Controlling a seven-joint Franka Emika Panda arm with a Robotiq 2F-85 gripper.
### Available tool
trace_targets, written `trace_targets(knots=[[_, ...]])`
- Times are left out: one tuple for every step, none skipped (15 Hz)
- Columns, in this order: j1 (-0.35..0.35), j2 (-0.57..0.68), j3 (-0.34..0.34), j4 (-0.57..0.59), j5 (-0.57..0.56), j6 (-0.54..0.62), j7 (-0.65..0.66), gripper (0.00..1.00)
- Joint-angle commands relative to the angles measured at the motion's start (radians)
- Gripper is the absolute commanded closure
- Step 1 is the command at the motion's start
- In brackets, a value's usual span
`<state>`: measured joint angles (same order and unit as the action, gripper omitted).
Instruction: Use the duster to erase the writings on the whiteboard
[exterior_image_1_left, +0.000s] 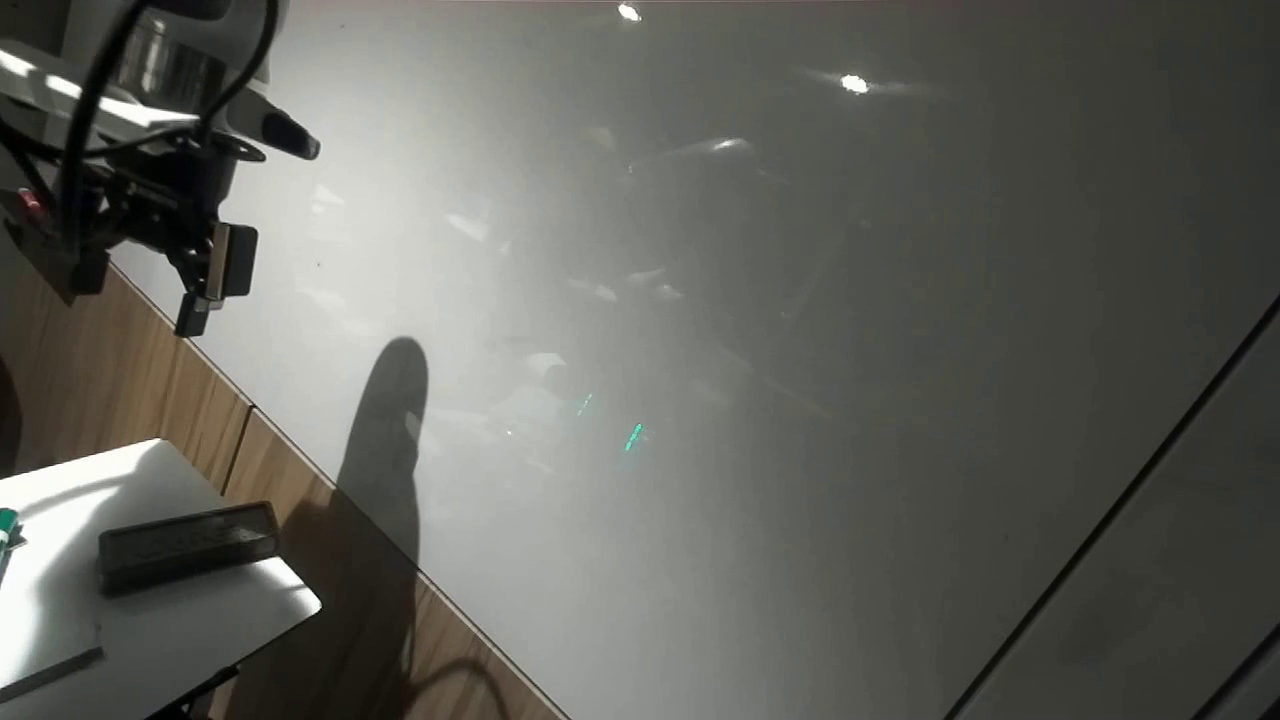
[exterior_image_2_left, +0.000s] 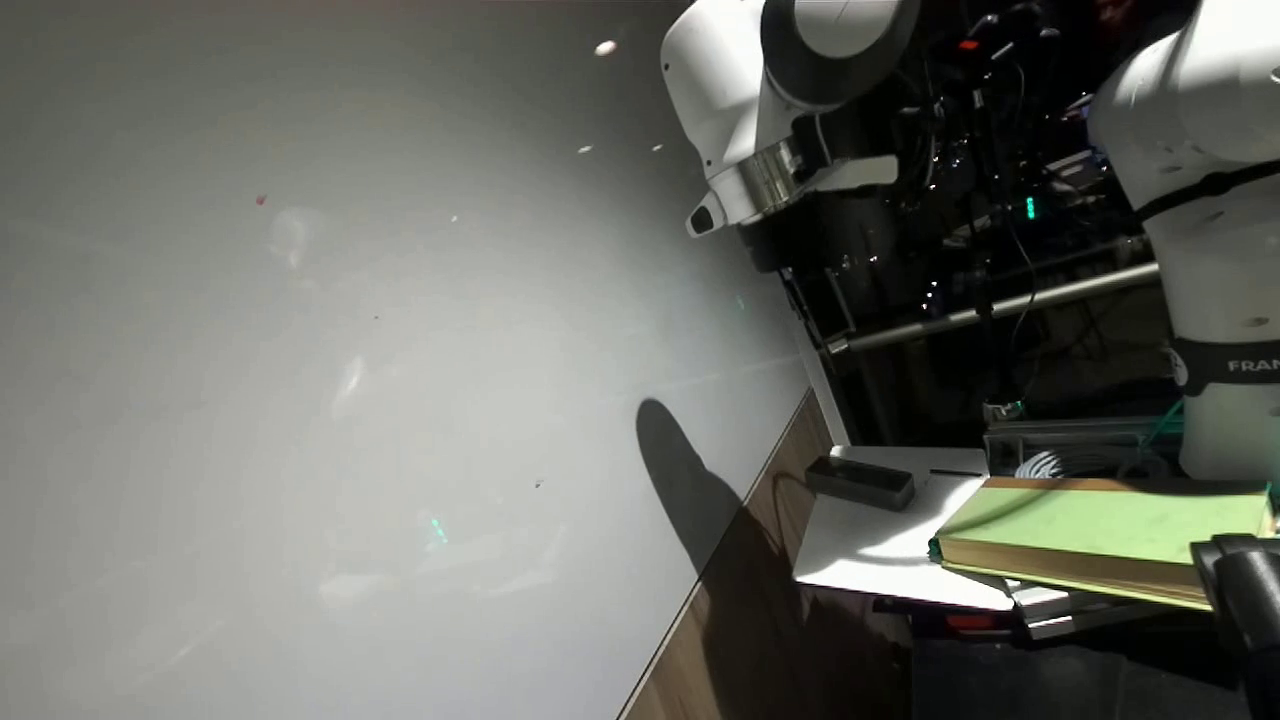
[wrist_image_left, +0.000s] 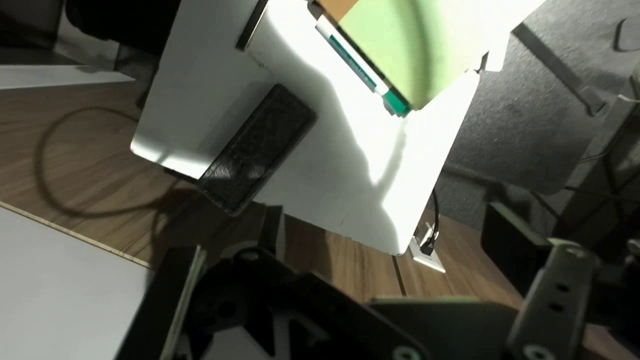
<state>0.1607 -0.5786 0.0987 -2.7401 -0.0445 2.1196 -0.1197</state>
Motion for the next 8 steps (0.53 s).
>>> trace_targets(knots=[[0.009,-0.043,-0.010,-0.008,0.007,-0.042,-0.010,0.00],[0.012,-0.078,-0.015,-0.020,0.009,-0.062,-0.018,0.00],[0.013,-0.105,-0.018,-0.033,0.010,-0.066,-0.022,0.00],[0.013,-0.119,-0.019,-0.043,0.010,-0.066,-0.024,0.00],[0.014,-0.122,-0.019,-0.045,0.010,-0.066,-0.025,0.00],[0.014,-0.122,-0.019,-0.045,0.010,-0.066,-0.026,0.00],[0.014,-0.121,-0.019,-0.045,0.011,-0.066,-0.026,0.00],[0.014,-0.120,-0.019,-0.045,0.011,-0.066,-0.027,0.00]])
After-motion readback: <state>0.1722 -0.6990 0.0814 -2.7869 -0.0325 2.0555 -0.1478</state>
